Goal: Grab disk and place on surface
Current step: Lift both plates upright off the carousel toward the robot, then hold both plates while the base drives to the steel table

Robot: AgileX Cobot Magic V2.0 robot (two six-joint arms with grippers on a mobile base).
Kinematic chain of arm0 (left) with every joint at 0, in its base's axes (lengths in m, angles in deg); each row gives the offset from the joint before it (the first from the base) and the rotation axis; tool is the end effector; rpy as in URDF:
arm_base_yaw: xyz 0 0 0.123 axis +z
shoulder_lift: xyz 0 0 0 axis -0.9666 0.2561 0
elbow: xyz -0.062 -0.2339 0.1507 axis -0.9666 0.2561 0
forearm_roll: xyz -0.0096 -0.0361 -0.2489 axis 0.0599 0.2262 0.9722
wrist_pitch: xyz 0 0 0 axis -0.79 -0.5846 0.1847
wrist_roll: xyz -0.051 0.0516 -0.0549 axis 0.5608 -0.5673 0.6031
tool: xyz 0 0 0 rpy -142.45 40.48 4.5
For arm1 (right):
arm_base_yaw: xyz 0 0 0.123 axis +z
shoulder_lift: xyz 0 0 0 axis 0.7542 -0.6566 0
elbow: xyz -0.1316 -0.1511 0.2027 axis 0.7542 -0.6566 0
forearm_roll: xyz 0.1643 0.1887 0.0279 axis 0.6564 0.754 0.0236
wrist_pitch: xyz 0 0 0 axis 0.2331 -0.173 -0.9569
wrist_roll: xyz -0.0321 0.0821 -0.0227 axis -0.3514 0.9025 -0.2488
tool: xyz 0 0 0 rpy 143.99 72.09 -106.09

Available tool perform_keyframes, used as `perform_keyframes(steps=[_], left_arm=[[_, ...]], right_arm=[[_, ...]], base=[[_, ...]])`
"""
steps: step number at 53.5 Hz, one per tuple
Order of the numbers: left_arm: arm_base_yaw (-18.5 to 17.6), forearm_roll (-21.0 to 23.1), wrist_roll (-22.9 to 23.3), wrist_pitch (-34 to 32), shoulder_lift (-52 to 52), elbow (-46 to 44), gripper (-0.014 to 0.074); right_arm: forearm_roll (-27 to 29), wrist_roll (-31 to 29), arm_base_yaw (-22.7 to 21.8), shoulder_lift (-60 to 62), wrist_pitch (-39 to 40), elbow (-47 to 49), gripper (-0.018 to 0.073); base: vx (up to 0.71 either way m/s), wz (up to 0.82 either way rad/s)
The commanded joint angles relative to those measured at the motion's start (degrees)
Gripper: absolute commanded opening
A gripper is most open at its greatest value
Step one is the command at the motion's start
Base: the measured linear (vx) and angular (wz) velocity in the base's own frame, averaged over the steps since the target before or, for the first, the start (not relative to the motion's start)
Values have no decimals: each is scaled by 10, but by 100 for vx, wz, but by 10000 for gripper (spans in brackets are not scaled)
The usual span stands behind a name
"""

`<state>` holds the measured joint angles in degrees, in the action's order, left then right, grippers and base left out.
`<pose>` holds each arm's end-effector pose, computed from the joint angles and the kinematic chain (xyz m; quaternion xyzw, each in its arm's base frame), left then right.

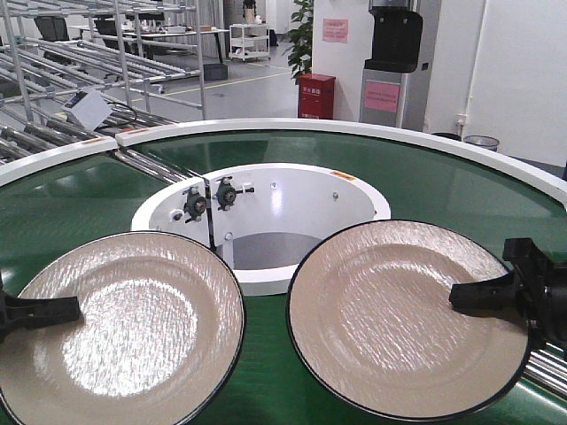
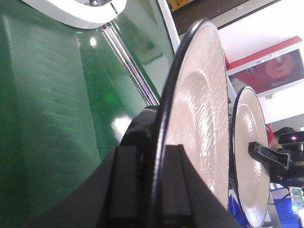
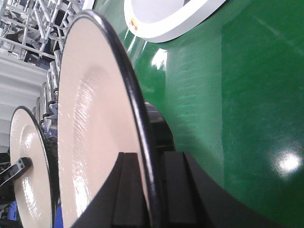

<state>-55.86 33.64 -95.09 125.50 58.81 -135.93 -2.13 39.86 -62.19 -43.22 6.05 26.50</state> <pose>0.2817 0.0116 0.2936 -0.1172 0.7813 -0.5203 0.3242 0.2900 0.0066 0.3256 0.1118 0.8311 0.4482 0.3098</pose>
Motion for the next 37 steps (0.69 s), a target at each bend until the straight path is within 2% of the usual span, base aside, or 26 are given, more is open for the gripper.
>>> perform_keyframes(steps=[1,37], left_arm=[[1,75,11,37,-24,-15,-2],[1,75,11,37,-24,-15,-2]], right_arm=[[72,2,-3,23,-6,19,-9],[72,2,-3,23,-6,19,-9]], base=[[0,0],[0,0]])
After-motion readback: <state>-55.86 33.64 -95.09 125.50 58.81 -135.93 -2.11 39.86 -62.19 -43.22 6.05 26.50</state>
